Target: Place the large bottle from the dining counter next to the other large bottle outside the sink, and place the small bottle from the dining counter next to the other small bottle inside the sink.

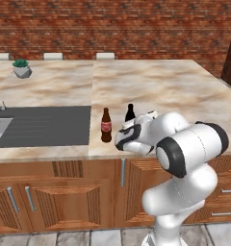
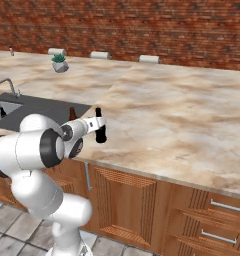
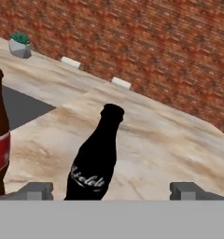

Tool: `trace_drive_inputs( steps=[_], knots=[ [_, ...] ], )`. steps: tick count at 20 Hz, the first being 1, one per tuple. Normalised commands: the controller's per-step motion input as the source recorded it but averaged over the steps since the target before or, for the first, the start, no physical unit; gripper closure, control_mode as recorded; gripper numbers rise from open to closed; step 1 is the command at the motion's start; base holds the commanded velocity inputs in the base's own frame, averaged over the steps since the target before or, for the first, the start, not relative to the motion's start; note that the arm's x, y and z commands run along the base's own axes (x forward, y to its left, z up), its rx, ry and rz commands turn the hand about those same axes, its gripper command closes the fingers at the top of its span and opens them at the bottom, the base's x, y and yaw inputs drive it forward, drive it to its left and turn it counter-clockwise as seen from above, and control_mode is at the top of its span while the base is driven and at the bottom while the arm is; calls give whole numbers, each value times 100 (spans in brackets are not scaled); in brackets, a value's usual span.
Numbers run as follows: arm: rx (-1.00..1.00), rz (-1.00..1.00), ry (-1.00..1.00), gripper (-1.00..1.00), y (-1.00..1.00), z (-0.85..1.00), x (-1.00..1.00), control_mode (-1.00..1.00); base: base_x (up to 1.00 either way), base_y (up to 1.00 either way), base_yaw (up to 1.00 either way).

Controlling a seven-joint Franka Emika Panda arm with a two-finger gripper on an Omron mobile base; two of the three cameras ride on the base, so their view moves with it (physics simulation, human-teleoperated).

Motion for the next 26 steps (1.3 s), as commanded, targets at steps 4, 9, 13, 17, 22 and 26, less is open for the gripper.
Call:
trace_drive_inputs(
  steps=[4,9,13,17,22,26],
  knots=[
    [14,0,0,-100,0,41,-2,-100,0,0,0],
    [0,2,5,-100,0,10,-1,-100,0,0,0],
    [0,5,9,-100,3,1,-3,-100,0,0,0],
    [0,8,12,-100,12,0,-1,-100,0,0,0],
    [0,8,10,-100,5,2,-8,-100,0,0,0],
    [-3,5,11,-100,0,-1,-16,-100,0,0,0]
  ],
)
